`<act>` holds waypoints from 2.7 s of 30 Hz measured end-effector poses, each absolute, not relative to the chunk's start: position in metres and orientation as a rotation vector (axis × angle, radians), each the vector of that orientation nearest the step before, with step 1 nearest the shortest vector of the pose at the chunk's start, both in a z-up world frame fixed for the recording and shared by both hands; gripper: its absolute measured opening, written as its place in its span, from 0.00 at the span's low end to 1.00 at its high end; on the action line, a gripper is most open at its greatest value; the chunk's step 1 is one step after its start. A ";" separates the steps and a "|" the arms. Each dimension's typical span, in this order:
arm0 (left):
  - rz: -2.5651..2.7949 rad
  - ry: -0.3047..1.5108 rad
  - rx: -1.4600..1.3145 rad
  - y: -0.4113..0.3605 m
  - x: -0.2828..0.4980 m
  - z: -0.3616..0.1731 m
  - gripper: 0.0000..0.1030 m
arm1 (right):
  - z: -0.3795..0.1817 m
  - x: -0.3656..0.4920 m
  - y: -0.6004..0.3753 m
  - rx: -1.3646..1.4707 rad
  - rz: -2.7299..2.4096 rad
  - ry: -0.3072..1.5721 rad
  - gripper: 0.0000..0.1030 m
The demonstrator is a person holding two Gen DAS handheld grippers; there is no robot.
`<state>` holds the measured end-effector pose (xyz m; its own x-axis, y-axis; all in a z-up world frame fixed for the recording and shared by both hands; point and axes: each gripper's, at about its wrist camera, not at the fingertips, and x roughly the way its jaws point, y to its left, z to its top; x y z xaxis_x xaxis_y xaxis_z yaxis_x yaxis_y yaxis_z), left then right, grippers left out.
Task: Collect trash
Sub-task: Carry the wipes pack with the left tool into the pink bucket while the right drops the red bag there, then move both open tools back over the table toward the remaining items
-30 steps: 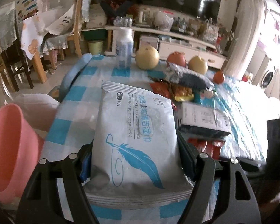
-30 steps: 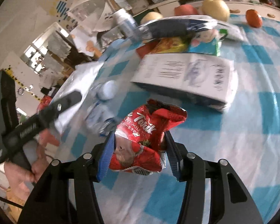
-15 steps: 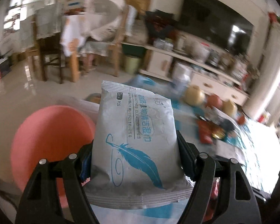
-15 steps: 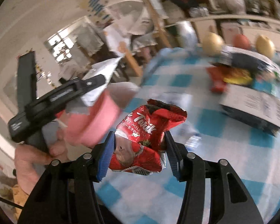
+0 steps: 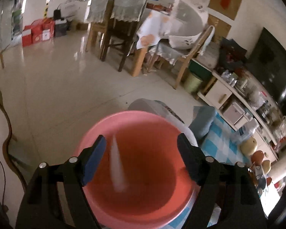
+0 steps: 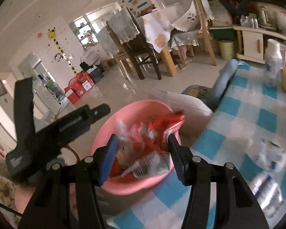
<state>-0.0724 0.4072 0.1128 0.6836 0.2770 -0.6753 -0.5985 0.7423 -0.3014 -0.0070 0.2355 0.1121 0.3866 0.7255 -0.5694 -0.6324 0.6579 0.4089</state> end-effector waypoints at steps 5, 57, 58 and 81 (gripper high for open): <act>0.527 0.621 -0.536 0.405 -0.071 0.113 0.83 | 0.105 -0.004 0.229 0.143 0.782 0.771 0.77; 0.012 0.563 -0.042 0.170 -0.038 0.116 0.90 | 0.088 -0.070 -0.008 0.025 0.422 0.674 0.91; 0.006 0.573 -0.049 0.169 -0.037 0.114 0.90 | 0.087 -0.069 -0.012 0.023 0.418 0.679 0.91; -0.200 0.869 0.043 0.094 -0.028 0.049 0.90 | 0.052 -0.007 -0.128 0.083 0.235 0.845 0.91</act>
